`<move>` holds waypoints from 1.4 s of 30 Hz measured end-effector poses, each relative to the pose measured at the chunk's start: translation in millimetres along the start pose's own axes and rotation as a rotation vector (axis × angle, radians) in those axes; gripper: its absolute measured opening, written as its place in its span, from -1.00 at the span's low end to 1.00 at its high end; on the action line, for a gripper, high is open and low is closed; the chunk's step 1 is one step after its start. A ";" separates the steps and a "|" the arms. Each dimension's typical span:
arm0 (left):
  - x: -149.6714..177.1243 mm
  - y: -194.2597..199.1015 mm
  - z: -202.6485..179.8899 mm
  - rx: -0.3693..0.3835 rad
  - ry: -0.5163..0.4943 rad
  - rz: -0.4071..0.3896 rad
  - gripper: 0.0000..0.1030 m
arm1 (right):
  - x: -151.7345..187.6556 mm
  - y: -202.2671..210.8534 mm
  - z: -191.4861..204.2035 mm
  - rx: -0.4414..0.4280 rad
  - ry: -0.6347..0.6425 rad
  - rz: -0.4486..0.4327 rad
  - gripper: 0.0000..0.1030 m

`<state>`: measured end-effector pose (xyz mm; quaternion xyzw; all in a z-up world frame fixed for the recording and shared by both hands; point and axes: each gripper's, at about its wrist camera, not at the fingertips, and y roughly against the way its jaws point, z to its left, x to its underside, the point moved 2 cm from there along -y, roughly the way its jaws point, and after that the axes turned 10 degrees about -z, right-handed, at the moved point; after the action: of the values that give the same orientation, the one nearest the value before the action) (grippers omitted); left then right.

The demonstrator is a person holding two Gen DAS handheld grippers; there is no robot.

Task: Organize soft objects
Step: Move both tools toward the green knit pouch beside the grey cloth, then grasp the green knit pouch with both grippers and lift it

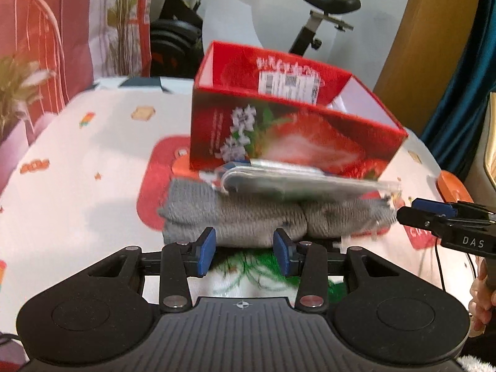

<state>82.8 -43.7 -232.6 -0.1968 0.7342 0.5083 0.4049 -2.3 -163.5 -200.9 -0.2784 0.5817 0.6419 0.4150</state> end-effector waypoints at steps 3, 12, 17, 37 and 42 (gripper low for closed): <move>10.4 -3.9 -1.0 0.027 0.012 0.042 -0.16 | 12.7 -1.8 4.0 -0.014 0.001 0.043 -0.13; 22.3 -11.9 -7.7 0.070 -0.001 0.090 -0.16 | 40.2 -11.2 30.0 -0.075 0.093 0.197 -0.02; 24.8 -13.2 -12.7 0.103 -0.029 0.107 -0.16 | 52.3 -17.8 41.2 -0.130 0.127 0.280 -0.02; 31.3 -26.3 2.7 0.174 0.096 0.184 -0.16 | 46.3 -48.0 95.7 -0.308 0.345 0.302 0.08; 32.0 -29.0 14.7 0.176 0.171 0.181 -0.18 | 40.5 -49.2 108.8 -0.367 0.375 0.272 0.05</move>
<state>89.9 -38.2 -277.3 -0.1360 0.8224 0.4577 0.3093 33.2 -49.7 -242.0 -0.3819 0.5545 0.7234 0.1530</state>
